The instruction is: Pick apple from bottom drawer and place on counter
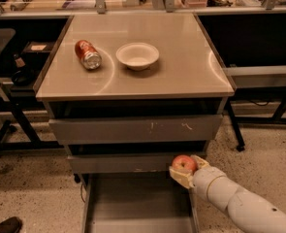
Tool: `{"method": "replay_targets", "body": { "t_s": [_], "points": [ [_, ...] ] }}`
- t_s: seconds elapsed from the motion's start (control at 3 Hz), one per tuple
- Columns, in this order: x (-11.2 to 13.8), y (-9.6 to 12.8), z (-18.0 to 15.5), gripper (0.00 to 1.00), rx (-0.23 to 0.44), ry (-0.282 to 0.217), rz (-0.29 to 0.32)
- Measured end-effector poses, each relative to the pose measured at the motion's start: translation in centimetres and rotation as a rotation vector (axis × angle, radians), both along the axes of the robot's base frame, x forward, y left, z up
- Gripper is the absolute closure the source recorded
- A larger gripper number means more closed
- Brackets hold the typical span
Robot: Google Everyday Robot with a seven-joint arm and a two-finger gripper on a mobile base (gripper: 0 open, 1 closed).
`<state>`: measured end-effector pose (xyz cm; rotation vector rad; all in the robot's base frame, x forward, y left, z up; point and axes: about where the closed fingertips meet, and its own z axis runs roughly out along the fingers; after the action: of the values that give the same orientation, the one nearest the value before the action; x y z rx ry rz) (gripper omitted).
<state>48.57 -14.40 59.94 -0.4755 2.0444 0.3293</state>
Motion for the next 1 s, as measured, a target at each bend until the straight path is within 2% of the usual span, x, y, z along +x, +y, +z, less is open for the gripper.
{"method": "replay_targets", "body": {
  "t_s": [0.33,1.0],
  "points": [
    [-0.01,-0.4,4.6,1.0,-0.023,-0.061,-0.01],
    [0.19,-0.28,5.54,1.0,-0.024,-0.077,-0.016]
  ]
}}
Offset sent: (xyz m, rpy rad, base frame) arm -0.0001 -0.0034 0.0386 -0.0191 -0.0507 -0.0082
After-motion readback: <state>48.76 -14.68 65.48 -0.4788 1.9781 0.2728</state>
